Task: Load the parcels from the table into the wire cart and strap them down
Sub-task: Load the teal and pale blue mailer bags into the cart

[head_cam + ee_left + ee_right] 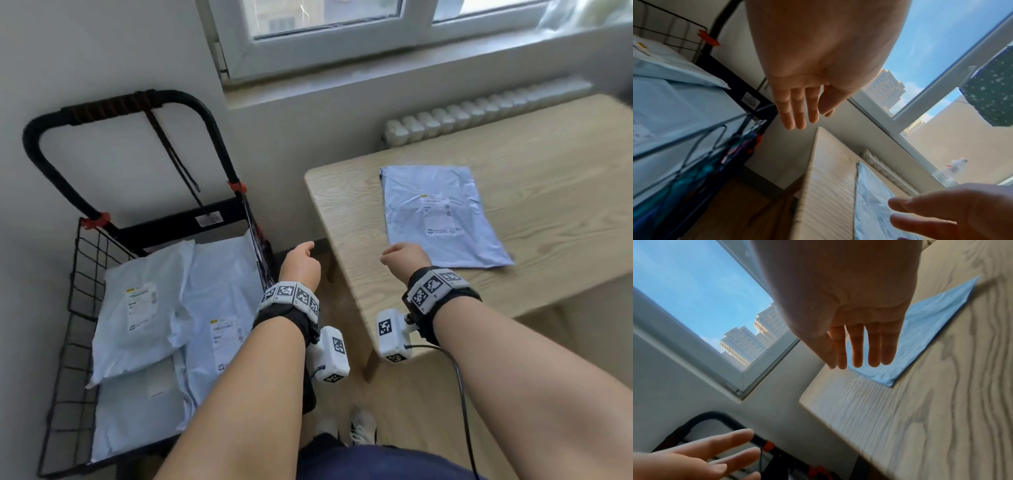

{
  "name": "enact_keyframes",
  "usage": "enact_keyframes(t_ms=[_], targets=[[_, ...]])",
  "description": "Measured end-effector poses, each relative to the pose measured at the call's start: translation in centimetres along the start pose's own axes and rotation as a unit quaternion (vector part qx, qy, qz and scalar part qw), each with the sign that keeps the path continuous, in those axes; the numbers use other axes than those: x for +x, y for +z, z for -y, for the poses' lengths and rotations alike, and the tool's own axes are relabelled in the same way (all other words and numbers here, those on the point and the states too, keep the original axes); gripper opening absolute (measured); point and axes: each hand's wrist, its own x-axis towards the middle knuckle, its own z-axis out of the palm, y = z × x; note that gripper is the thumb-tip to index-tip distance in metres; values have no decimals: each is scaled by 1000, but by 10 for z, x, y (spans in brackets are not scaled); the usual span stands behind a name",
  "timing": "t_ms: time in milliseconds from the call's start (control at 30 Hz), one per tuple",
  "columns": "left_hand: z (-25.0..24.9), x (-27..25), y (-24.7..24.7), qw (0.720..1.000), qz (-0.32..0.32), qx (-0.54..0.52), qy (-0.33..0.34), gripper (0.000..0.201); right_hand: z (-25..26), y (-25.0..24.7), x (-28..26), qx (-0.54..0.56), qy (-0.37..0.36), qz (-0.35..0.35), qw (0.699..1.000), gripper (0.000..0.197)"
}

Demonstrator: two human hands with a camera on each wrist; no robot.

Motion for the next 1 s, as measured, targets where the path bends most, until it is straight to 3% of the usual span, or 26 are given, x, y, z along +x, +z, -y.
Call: enact_keyframes(t_ms=[300, 533, 867, 1000], targets=[[-50, 15, 80, 996, 71, 33, 34, 61, -61, -63, 18, 30, 76, -56, 995, 31], [-101, 60, 142, 994, 67, 78, 46, 53, -93, -115, 93, 30, 96, -61, 993, 37], [-132, 143, 222, 994, -23, 80, -73, 58, -115, -168, 221, 1, 108, 2, 994, 49], [-134, 164, 237, 986, -65, 98, -119, 45, -116, -171, 251, -14, 112, 22, 993, 43]])
